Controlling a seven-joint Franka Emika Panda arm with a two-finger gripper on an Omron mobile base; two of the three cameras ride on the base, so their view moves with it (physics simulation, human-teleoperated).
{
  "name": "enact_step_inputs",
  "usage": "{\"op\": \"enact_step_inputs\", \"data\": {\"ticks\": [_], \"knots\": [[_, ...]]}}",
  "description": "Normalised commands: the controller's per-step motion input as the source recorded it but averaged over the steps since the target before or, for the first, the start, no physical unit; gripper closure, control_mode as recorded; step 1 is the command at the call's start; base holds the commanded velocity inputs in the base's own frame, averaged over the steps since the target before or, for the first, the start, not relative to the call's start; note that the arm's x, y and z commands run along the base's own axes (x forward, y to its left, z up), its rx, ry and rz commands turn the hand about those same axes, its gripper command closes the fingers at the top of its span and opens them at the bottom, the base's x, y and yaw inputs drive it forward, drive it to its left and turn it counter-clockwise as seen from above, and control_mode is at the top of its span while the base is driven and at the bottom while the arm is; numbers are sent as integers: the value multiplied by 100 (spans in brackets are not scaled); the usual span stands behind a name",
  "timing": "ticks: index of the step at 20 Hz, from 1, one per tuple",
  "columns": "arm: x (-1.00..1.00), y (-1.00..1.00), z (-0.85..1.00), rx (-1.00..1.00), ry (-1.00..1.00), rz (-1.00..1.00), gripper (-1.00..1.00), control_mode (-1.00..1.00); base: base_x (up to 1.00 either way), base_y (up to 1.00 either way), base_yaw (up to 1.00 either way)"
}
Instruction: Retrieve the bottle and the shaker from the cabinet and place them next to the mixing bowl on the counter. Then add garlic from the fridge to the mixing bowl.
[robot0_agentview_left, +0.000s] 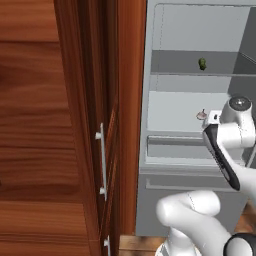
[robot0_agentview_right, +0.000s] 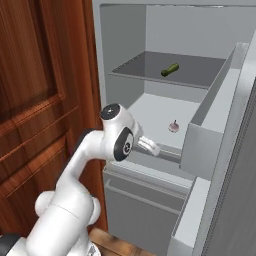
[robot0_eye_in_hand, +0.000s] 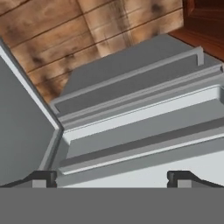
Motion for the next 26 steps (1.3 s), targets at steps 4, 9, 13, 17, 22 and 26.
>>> {"op": "enact_step_inputs", "data": {"ticks": [4,9,13,17,22,26], "knots": [[94,-39,4,5,25,13,-100,-100,0,0,0],[78,-13,-3,1,-1,7,-100,-100,0,0,0],[70,0,-25,0,-22,4,-100,-100,0,0,0],[58,0,-31,0,-20,2,-100,-100,0,0,0],[52,-21,13,0,12,1,-100,-100,0,0,0],[34,-12,7,0,19,0,-100,-100,0,0,0]]}}
